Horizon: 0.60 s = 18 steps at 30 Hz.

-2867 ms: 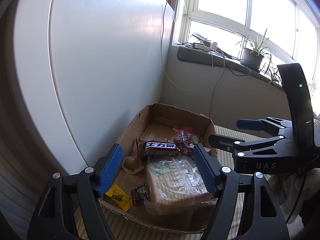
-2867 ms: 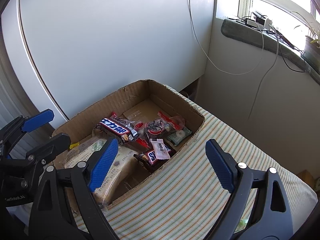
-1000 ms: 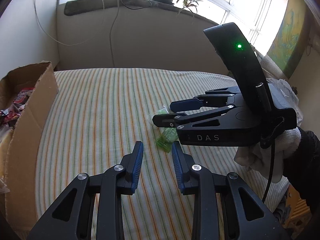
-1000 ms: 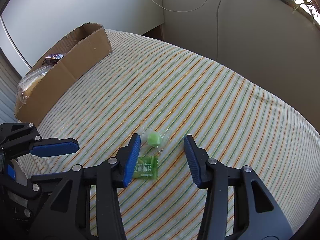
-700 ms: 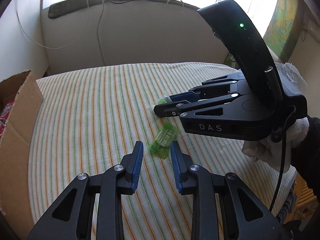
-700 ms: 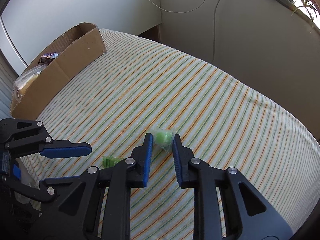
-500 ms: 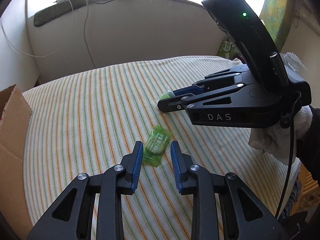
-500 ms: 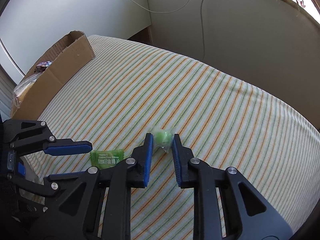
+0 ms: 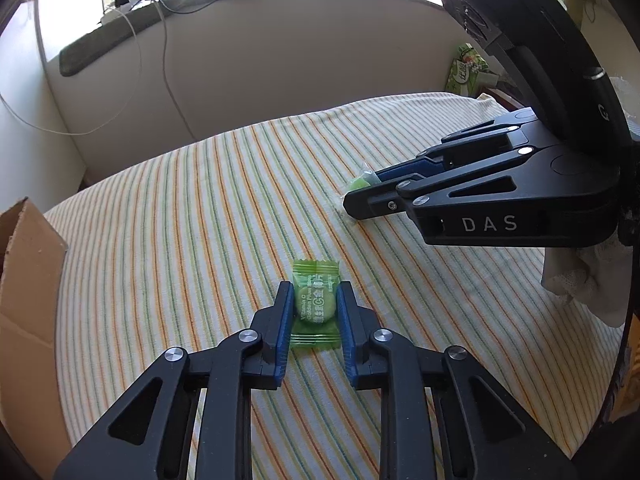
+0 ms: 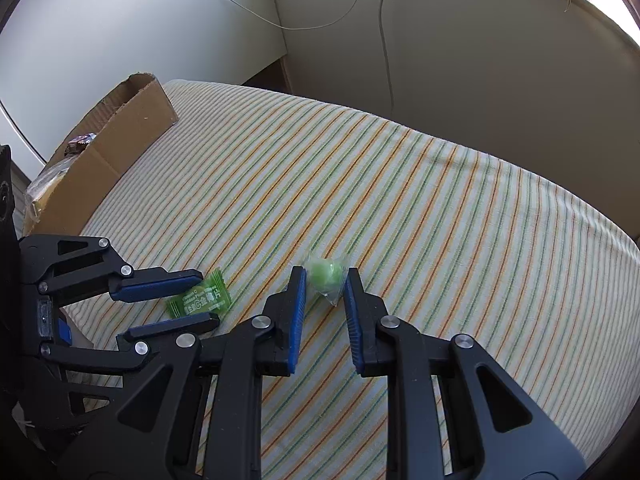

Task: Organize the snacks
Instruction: 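Carry both green candies over the box and open both grippers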

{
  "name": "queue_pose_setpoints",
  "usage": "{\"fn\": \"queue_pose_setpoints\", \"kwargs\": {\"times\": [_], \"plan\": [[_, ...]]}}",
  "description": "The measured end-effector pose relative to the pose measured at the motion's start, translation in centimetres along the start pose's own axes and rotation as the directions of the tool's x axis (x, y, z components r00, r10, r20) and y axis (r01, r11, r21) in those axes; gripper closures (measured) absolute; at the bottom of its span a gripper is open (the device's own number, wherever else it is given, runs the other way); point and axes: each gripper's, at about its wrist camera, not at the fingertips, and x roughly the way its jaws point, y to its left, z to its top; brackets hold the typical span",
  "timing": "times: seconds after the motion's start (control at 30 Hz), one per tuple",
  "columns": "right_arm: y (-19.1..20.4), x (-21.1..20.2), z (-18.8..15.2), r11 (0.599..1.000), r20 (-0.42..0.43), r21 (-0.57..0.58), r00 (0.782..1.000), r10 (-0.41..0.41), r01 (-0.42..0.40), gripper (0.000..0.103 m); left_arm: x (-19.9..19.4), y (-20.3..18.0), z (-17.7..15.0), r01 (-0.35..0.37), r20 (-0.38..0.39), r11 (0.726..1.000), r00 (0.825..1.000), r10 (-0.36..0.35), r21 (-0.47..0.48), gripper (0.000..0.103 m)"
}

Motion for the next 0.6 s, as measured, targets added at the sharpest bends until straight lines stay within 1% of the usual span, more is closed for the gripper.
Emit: {"fn": "queue_pose_setpoints", "kwargs": {"times": [0.2, 0.3, 0.43, 0.6], "plan": [[0.4, -0.8, -0.4, 1.000, 0.009, 0.004, 1.000, -0.014, 0.014, 0.084, -1.5, 1.5, -1.0, -0.001, 0.018, 0.997, 1.000, 0.003, -0.074, 0.083], [0.9, -1.4, -0.4, 1.000, 0.022, -0.003, 1.000, -0.016, 0.016, 0.084, -2.6, 2.7, -1.0, -0.002, 0.040, 0.996, 0.999, 0.006, -0.094, 0.083], [1.7, -2.3, -0.1, 1.000, 0.041, -0.011, 0.999, -0.014, 0.015, 0.084, -4.7, 3.6, -1.6, -0.020, 0.084, 0.993, 0.996, 0.030, -0.114, 0.083], [3.1, -3.3, 0.5, 1.000, 0.067, -0.025, 0.998, -0.004, 0.006, 0.084, -7.2, 4.5, -1.5, -0.047, 0.146, 0.990, 0.987, 0.067, -0.136, 0.083]]}}
